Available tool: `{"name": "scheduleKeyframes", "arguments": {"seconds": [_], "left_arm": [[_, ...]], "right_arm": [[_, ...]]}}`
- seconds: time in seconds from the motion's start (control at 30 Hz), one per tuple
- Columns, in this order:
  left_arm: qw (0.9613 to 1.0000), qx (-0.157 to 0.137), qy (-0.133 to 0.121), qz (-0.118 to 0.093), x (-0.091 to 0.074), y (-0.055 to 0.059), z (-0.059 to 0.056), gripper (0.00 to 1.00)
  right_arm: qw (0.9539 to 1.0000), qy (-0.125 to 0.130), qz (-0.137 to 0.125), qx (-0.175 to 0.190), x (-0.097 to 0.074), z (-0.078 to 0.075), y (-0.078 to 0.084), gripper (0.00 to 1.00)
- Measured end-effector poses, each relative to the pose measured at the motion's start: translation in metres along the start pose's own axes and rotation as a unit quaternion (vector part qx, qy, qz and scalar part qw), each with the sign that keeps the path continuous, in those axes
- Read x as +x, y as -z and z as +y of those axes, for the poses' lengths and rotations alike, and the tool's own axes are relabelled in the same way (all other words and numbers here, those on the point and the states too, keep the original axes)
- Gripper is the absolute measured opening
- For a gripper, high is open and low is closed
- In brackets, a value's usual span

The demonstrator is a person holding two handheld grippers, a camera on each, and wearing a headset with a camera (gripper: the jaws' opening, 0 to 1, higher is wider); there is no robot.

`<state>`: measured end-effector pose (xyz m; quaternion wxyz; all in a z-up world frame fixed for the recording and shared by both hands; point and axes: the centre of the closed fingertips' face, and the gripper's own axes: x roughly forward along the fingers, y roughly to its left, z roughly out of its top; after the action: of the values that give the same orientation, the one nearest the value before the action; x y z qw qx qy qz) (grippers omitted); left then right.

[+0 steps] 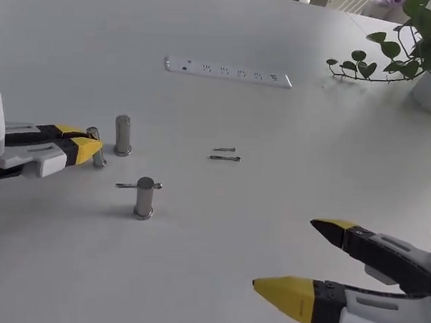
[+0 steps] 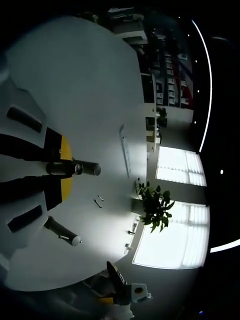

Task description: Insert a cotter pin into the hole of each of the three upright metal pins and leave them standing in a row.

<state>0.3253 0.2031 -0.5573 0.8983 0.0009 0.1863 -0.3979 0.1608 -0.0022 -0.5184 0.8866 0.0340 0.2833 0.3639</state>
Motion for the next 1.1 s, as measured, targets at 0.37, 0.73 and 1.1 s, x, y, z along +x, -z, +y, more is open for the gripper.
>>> {"name": "scheduleKeyframes", "arguments": {"seconds": [0.37, 0.73, 1.1], "left_arm": [[0.9974, 0.053, 0.04, -0.029, -0.021, -0.045, -0.032, 0.06], [0.9882, 0.108, 0.092, -0.057, -0.04, -0.078, -0.085, 0.06], [0.9818, 0.147, 0.107, -0.055, -0.03, -0.076, -0.131, 0.06]], "right_arm": [[0.9999, -0.001, -0.005, -0.009, -0.001, 0.004, -0.002, 0.85], [0.9998, -0.002, -0.002, -0.018, -0.001, 0.009, 0.0, 0.85], [0.9998, 0.003, -0.005, -0.018, -0.005, 0.007, 0.002, 0.86]]}}
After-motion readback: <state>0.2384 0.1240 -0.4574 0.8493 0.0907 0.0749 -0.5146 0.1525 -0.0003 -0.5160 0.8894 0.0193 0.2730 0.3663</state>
